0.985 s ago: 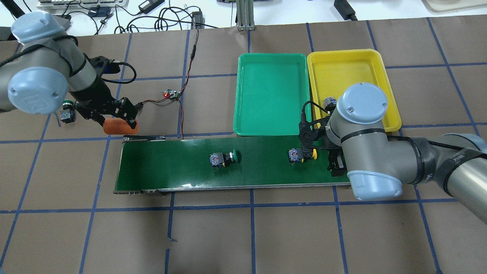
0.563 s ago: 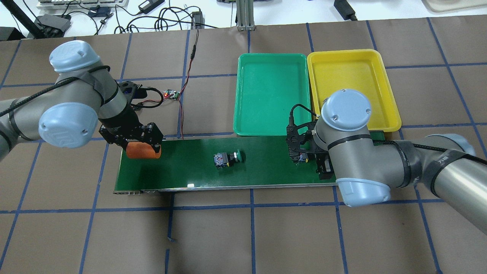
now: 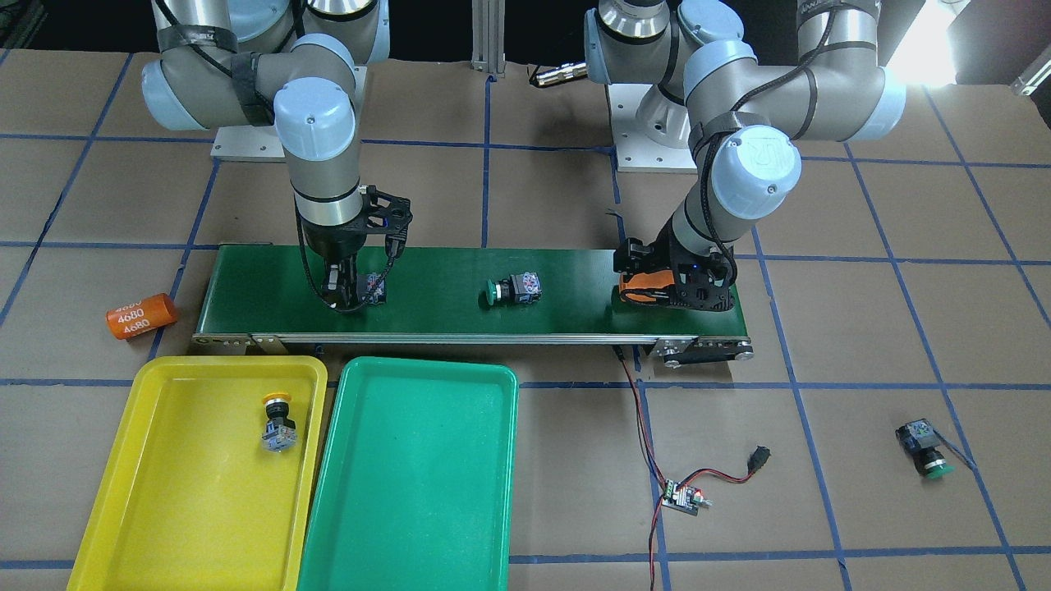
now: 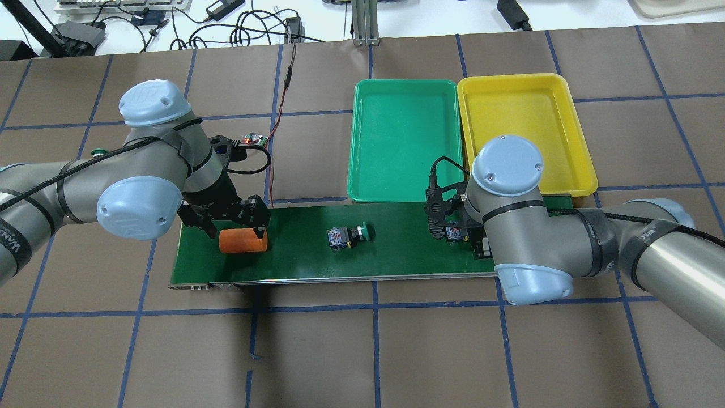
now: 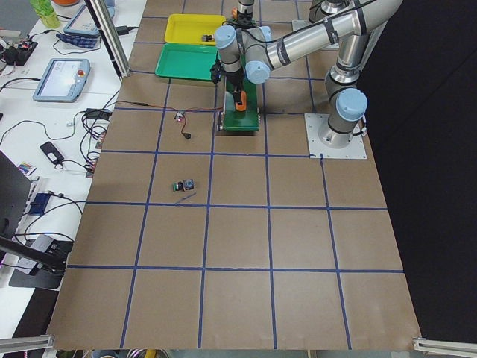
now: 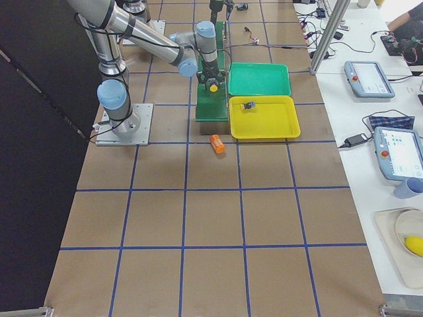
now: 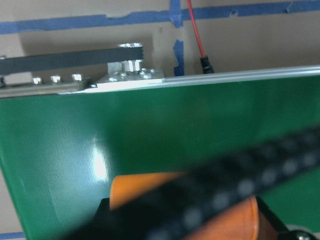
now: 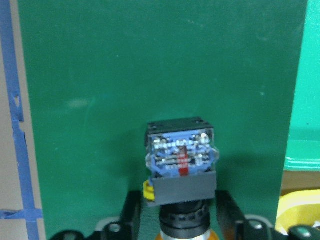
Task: Sort buttons by color to trays
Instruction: 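Set the orange battery on the belt start and open the left gripper, then carry a yellow button into the yellow tray with the right gripper while the left withdraws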
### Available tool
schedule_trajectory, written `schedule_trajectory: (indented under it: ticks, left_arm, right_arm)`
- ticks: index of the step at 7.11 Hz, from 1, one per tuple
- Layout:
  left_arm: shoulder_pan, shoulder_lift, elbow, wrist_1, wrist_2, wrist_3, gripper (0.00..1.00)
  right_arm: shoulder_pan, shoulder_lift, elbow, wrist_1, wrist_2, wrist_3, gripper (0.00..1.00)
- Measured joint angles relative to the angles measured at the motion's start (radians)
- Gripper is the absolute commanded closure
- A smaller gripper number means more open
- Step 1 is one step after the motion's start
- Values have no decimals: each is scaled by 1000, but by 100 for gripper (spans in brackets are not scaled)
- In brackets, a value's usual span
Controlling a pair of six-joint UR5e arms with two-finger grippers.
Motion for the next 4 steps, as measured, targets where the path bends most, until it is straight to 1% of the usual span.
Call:
schedule_trajectory:
  ticks: [1,2,3,4]
  left_arm:
    - [4,8,5,21,-6,-6,0]
    - [31,6,32,32,-6,-8,0]
    - [96,-17,92,34,-5,4,0]
    - [173,-57,167,30,-1,56,0]
  right_arm:
    - [-2,-2,0,-3,-14,1,100]
    - [-8,-3,-6,-11,-27,0,100]
    - [-20,-4,-31,-26,-44,-3,100]
    - [-52,-2,-76,-33,-53,-7,99]
